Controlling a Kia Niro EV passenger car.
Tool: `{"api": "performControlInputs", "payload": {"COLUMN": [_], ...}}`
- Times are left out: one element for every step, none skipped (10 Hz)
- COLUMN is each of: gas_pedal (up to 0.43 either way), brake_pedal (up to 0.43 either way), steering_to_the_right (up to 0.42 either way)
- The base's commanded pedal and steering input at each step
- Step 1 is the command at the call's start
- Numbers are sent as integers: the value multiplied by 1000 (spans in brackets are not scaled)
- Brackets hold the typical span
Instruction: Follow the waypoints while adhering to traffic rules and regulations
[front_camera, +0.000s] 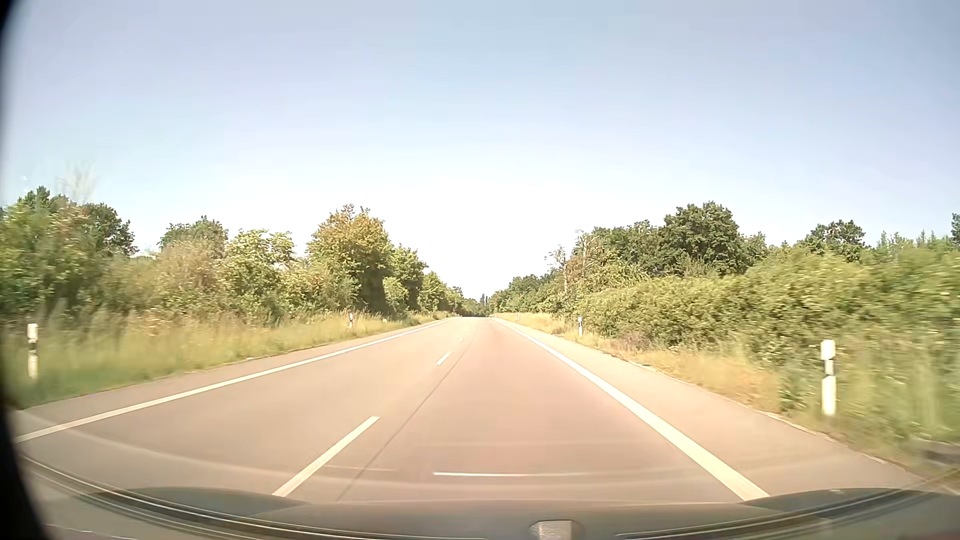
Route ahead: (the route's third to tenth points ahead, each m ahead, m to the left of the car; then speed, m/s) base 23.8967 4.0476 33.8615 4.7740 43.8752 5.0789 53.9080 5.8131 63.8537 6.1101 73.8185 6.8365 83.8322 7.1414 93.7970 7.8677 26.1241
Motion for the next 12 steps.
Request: {"api": "performControlInputs", "payload": {"gas_pedal": [398,398,398,398,398,398,398,398,398,398,398,398], "brake_pedal": [18,18,18,18,18,18,18,18,18,24,18,18], "steering_to_the_right": [-10,-10,-10,-10,-9,-9,-9,-8,-8,-7,-6,-5]}}
